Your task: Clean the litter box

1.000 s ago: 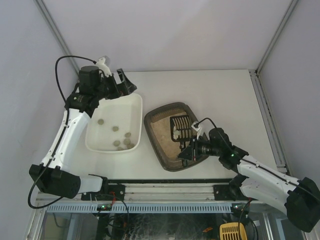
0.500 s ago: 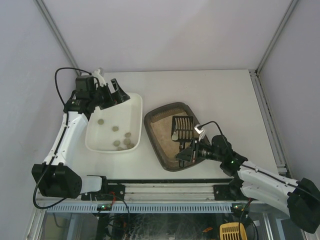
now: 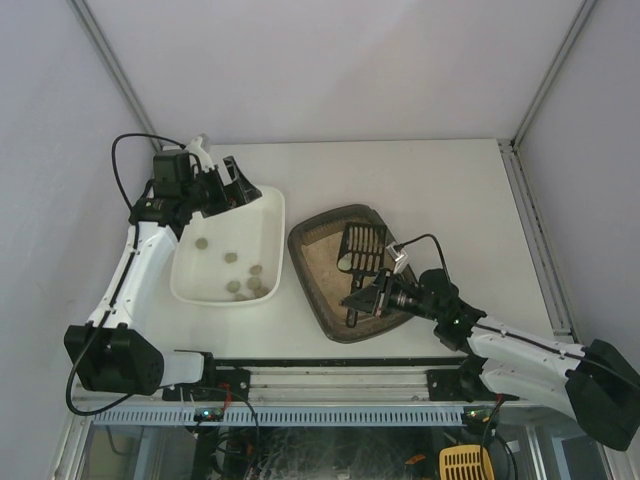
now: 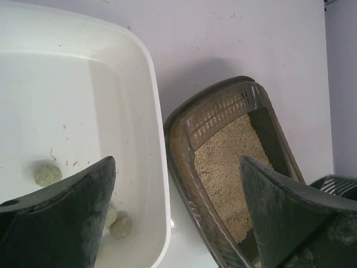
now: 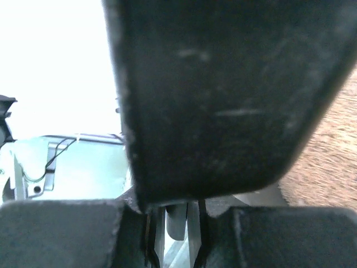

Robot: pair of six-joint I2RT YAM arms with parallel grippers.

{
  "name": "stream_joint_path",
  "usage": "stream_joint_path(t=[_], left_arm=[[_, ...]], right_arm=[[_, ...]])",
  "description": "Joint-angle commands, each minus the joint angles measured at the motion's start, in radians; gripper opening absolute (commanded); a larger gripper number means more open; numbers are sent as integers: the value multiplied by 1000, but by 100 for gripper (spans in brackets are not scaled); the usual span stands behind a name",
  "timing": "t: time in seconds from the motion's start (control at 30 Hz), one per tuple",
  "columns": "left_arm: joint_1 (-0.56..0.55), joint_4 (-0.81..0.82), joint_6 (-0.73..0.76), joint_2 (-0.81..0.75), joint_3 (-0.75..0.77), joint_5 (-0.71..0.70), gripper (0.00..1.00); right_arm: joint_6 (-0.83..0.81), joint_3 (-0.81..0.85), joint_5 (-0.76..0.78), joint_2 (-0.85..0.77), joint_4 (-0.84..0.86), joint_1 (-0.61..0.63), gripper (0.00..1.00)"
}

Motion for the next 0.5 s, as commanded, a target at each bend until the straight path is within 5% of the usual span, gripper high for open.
stream_joint_path(t=[0.0,0.13,0.27,0.47], left_arm=[[-5,34,1,-4,-24,20,95],[-5,34,0,-7,-23,19,95],[-4,32,2,-12,-23,16,95],[-4,31,5,-21,-22,22,94]], right_arm=[[43,111,-73,60,78,29,0],[276,16,-138,170,412,-49,0],[364,80,-234,345,502,-2,0],[616,29,-262,605,945,-70,0]])
